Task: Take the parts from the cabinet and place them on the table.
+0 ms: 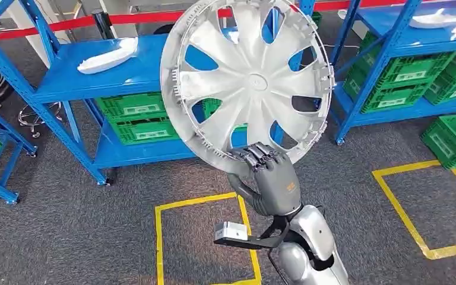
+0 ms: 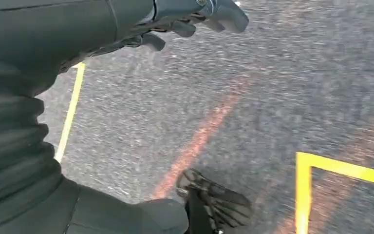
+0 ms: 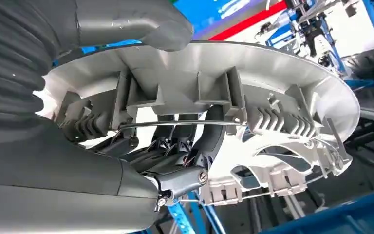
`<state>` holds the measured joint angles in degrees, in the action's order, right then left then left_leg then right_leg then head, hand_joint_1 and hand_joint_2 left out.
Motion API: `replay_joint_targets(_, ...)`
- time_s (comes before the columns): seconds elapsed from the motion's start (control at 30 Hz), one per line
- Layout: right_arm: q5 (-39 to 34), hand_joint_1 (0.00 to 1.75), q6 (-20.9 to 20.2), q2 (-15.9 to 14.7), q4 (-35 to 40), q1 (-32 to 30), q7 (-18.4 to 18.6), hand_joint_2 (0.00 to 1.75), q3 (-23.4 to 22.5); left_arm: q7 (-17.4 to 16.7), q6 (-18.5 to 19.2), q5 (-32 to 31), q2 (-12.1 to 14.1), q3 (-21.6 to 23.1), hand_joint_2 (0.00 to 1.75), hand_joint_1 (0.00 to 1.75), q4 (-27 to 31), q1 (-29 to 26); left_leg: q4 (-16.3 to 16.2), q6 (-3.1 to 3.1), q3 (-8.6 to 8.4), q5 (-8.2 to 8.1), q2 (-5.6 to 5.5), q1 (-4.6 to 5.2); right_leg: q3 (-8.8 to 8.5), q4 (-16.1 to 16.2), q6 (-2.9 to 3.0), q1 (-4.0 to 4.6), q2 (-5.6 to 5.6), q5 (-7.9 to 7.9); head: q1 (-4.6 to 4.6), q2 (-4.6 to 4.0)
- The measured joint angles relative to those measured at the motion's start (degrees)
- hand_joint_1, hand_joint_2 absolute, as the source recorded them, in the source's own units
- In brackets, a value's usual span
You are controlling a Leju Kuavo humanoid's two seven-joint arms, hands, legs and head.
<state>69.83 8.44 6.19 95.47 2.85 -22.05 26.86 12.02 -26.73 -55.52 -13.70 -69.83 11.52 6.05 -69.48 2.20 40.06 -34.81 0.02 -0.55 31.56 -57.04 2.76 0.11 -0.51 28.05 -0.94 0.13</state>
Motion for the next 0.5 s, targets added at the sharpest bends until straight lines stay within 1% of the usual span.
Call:
replay_joint_targets(0.03, 0.0, 1.75, 0.0, 0.0, 0.0, 0.0, 0.0, 1.75, -0.1, -0.2, 0.1, 0.4, 0.0, 0.0, 1.75, 0.00, 0.0, 0.0, -4.0, 0.21, 0.58, -1.33, 0.01, -0.01, 1.04, -0.1, -0.08, 0.03, 0.00, -0.48, 0.02, 0.00)
replay_joint_targets(0.07, 0.0, 1.75, 0.0, 0.0, 0.0, 0.0, 0.0, 1.75, -0.1, -0.7, 0.1, 0.6, 0.0, 0.0, 1.75, 0.00, 0.0, 0.0, -6.6, 0.34, 0.58, 0.15, 0.00, -0.01, 1.89, -0.2, -0.24, 0.00, -0.06, -1.24, 0.04, 0.00)
replay_joint_targets(0.1, 0.0, 1.75, 0.0, 0.0, -0.1, 0.0, 0.0, 1.75, -0.1, -1.0, 0.0, 0.6, 0.0, 0.0, 1.75, 0.00, 0.0, 0.0, -7.1, 0.37, -0.11, 3.07, 0.01, -0.03, 2.89, -0.5, -0.36, -0.02, -0.15, -1.87, 0.02, 0.00)
replay_joint_targets(0.13, 0.0, 1.75, -0.1, 0.0, -0.2, 0.0, 0.1, 1.75, -0.2, -1.2, -0.1, 0.7, 0.0, 0.0, 1.75, 0.00, 0.0, 0.0, -5.9, 0.47, -1.58, 6.16, 0.09, -0.09, 3.86, -0.7, -0.40, -0.05, -0.81, -2.39, 0.04, -0.02)
replay_joint_targets(0.17, 0.2, 1.75, -0.1, 0.0, -0.2, -0.1, 0.2, 1.75, -0.2, -1.3, -0.2, 0.7, 0.0, 0.0, 1.75, 0.00, 0.0, 0.0, -2.5, 0.52, -4.32, 7.82, 0.54, -0.13, 4.70, -1.0, -0.57, -0.08, -1.05, -2.87, 0.04, 0.00)
replay_joint_targets(0.2, 0.5, 1.75, -0.1, 0.0, -0.2, -0.1, 0.3, 1.75, -0.3, -1.5, -0.2, 0.6, 0.0, 0.0, 1.75, 0.00, 0.0, 0.1, 2.5, 0.54, -7.99, 7.25, 1.91, -0.15, 5.23, -1.3, -0.87, -0.07, -1.28, -3.20, 0.04, 0.00)
replay_joint_targets(0.23, 0.9, 1.75, -0.1, 0.0, -0.2, -0.2, 0.5, 1.75, -0.4, -1.6, -0.2, 0.4, 0.0, 0.0, 1.75, 0.00, 0.0, 0.3, 8.5, 0.62, -12.01, 4.16, 3.73, 0.25, 5.54, -1.8, -1.17, 0.21, -1.57, -3.38, 0.15, 0.00)
replay_joint_targets(0.27, 1.2, 1.75, -0.1, 0.0, -0.2, -0.3, 0.6, 1.75, -0.5, -1.6, -0.2, 0.2, 0.0, 0.0, 1.75, 0.00, 0.0, 0.5, 11.6, -0.55, -13.36, 2.42, 3.42, 0.58, 5.67, -2.1, -1.55, 0.34, -2.18, -3.62, 0.04, 0.00)
replay_joint_targets(0.3, 1.5, 1.75, 0.0, 0.0, -0.2, -0.3, 0.8, 1.75, -0.5, -1.6, -0.1, 0.2, -0.1, 0.0, 1.75, 0.00, 0.0, 0.8, 11.9, -1.35, -12.75, 2.09, 2.71, 0.50, 5.87, -2.1, -1.89, 0.29, -2.85, -3.99, 0.13, -0.02)
replay_joint_targets(0.33, 1.9, 1.75, -0.1, 0.0, -0.2, -0.3, 0.9, 1.75, -0.5, -1.5, 0.0, 0.1, -0.1, 0.0, 1.75, 0.00, 0.0, 0.7, 11.9, -1.79, -12.36, 2.31, 2.14, 0.63, 5.86, -1.9, -2.18, 0.11, -3.41, -4.30, 0.04, -0.02)
replay_joint_targets(0.37, 2.1, 1.75, -0.1, 0.0, -0.2, -0.3, 1.0, 1.75, -0.5, -1.4, 0.0, 0.0, -0.1, 0.0, 1.75, 0.00, 0.0, 0.4, 12.0, -2.40, -12.10, 2.79, 1.70, 0.59, 5.87, -2.0, -2.53, 0.21, -3.95, -4.52, 0.15, 0.00)
replay_joint_targets(0.4, 2.2, 1.75, 0.0, 0.0, -0.2, -0.3, 1.0, 1.75, -0.5, -1.1, 0.0, -0.1, -0.2, 0.0, 1.75, 0.00, 0.0, 0.2, 12.1, -2.91, -11.91, 3.32, 1.50, 0.35, 6.11, -2.5, -3.03, -0.07, -3.13, -4.03, 0.15, 0.00)
replay_joint_targets(0.43, 2.3, 1.75, 0.0, 0.0, -0.2, -0.5, 1.2, 1.75, -0.5, -1.1, 0.0, -0.3, -0.1, 0.0, 1.75, 0.00, 0.0, 0.0, 12.0, -3.21, -11.45, 3.76, 1.02, 0.37, 6.97, -4.7, -3.45, -0.21, -1.48, -1.62, 0.04, 0.00)
replay_joint_targets(0.47, 2.3, 1.75, -0.1, 0.0, -0.2, -0.5, 1.3, 1.75, -0.5, -0.9, 0.1, -0.6, -0.2, 0.0, 1.75, 0.00, 0.0, 0.0, 12.0, -3.45, -10.94, 4.26, 0.65, 0.37, 8.50, -8.8, -3.62, -0.28, -0.52, 1.50, -0.02, 0.00)
replay_joint_targets(0.5, 2.4, 1.75, -0.1, -0.1, -0.2, -0.6, 1.4, 1.75, -0.5, -0.7, 0.2, -0.7, -0.2, 0.0, 1.75, 0.00, 0.0, 0.1, 11.9, -3.58, -10.58, 4.72, 0.19, 0.40, 10.32, -13.7, -3.74, -0.30, -0.06, 4.27, -0.02, 0.00)
